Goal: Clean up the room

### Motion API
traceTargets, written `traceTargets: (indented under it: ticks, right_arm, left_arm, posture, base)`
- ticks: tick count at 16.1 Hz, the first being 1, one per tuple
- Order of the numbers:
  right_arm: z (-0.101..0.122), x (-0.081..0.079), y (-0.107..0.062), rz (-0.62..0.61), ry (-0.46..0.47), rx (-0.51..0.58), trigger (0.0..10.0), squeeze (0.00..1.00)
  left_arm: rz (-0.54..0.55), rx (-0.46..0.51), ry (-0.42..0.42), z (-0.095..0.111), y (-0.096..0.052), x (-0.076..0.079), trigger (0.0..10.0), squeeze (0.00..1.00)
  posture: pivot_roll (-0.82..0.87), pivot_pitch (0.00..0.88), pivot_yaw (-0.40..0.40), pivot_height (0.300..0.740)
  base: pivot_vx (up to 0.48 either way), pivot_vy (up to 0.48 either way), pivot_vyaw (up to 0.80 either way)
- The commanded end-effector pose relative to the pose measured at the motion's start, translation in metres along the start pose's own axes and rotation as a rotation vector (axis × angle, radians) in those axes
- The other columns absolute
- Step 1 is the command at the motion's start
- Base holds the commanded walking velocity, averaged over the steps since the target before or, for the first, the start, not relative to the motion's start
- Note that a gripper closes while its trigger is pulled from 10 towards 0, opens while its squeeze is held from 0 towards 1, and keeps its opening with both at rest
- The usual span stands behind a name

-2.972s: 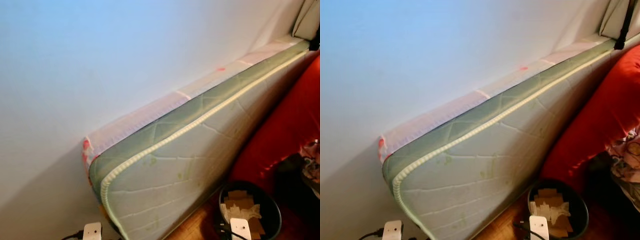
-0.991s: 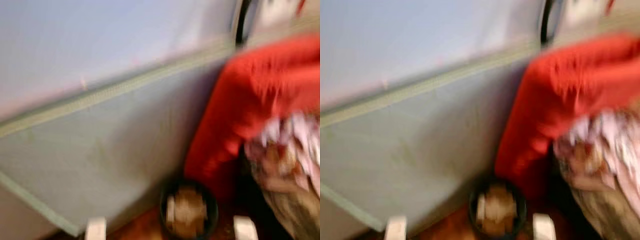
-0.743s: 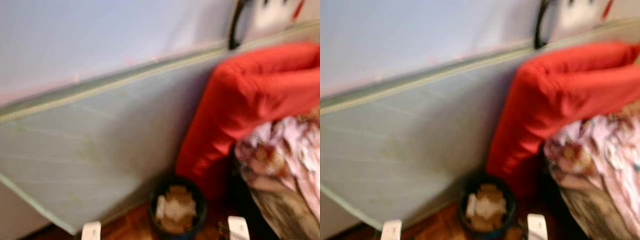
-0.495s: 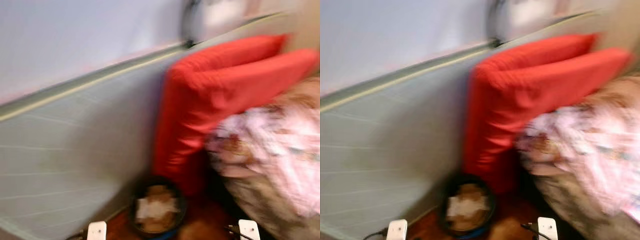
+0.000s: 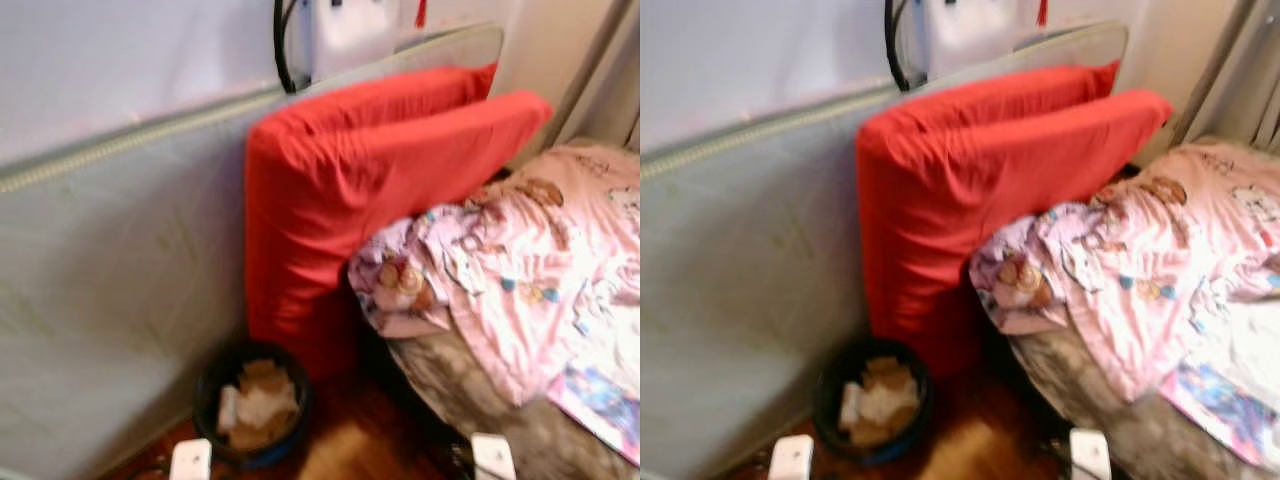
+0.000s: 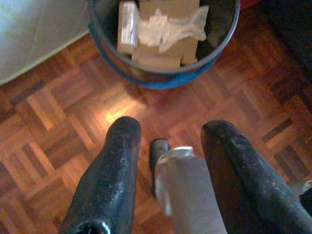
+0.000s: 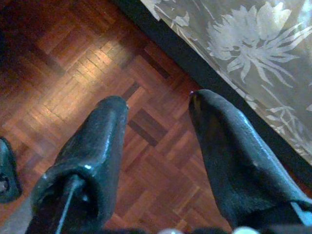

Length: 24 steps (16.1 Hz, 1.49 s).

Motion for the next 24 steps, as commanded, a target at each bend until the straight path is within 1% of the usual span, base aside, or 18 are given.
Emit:
traceTargets:
  ticks: [1,9,22,24]
  right_arm:
    - [-0.006,-0.010,-0.002,0.198,0.128,-0.019,10.0,0.00]
    - [-0.011,-0.002,-0.003,0.193,0.114,-0.034,10.0,0.00]
    - [-0.014,0.002,-0.003,0.174,0.120,-0.044,10.0,0.00]
    - [-0.014,0.000,-0.003,0.175,0.124,-0.045,10.0,0.00]
  left_arm:
    - [-0.079,-0.119,0.165,0.000,0.001,-0.010,10.0,0.00]
    - [-0.080,-0.118,0.163,0.000,0.001,-0.010,10.0,0.00]
    - [-0.082,-0.114,0.165,0.001,0.001,-0.009,10.0,0.00]
    - [-0.077,-0.115,0.164,0.001,0.001,-0.010,10.0,0.00]
  posture:
    - [-0.02,0.000,0.003,0.740]
    - [-0.02,0.001,0.000,0.740]
    - [-0.01,0.003,0.002,0.740]
    - [-0.01,0.001,0.003,0.740]
  base:
    - [0.000,-0.281,-0.52]
    - [0.000,-0.282,-0.65]
    - [0.000,-0.279,0.00]
    - [0.000,0.000,0.00]
Point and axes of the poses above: a point about 5 cm out from each wrist's last joint towards the gripper, its own y axis pointing out of the wrist towards the gripper, its own z axis along the axis of the wrist's last joint, x = y × z, the point moved 2 cm from there along y, pointing out of the wrist towards the gripper, and after that the axes turned 3 degrees about -y, right-handed, at the moved point
